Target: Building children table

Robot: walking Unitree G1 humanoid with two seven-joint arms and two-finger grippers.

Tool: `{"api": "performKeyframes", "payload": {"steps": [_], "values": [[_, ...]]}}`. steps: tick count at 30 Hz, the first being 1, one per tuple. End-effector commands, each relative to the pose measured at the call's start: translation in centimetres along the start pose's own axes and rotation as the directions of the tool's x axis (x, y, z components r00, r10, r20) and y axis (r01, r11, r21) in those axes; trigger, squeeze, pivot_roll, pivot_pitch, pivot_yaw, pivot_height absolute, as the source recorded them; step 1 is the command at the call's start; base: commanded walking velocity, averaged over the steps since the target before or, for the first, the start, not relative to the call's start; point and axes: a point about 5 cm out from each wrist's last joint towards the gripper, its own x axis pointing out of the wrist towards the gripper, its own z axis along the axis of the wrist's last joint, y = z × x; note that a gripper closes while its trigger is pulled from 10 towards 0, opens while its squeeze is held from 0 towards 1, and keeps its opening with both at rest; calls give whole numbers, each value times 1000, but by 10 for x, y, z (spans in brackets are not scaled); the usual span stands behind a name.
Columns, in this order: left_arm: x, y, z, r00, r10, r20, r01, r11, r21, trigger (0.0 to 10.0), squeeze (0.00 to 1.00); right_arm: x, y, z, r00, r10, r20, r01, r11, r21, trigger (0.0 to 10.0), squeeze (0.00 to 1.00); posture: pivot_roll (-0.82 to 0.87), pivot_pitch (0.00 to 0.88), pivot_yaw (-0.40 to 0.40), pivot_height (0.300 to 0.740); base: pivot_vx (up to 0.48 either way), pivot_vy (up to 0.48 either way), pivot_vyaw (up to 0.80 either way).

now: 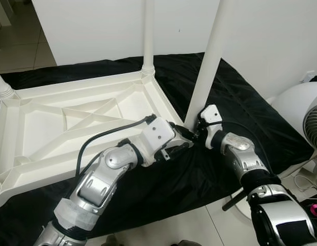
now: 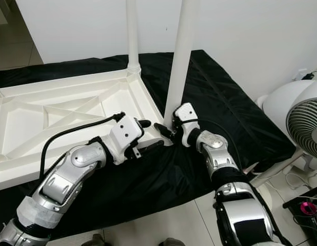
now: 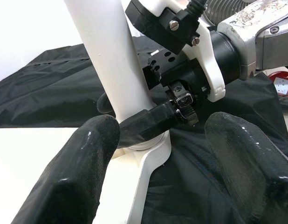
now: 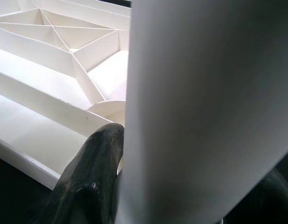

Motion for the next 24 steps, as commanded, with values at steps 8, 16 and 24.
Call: {"api": "performKeyframes", "payload": {"steps": [8, 16, 24], "values": [[4, -3, 1, 999, -35, 5, 35, 999, 17, 10000, 0, -4, -8, -3, 997, -76, 7, 75, 990, 118, 10000, 0, -69, 0, 10, 740, 0, 0, 0], [4, -4, 1, 999, -40, 6, 40, 999, 14, 10000, 0, 1, -4, -2, 980, -201, 12, 196, 967, 164, 10000, 0, -76, 0, 7, 740, 0, 0, 0], [4, -8, 1, 999, -42, 7, 42, 999, 8, 10000, 0, 4, 15, -3, 928, -373, -14, 362, 889, 280, 10000, 0, -75, 2, -9, 740, 0, 0, 0]]}}
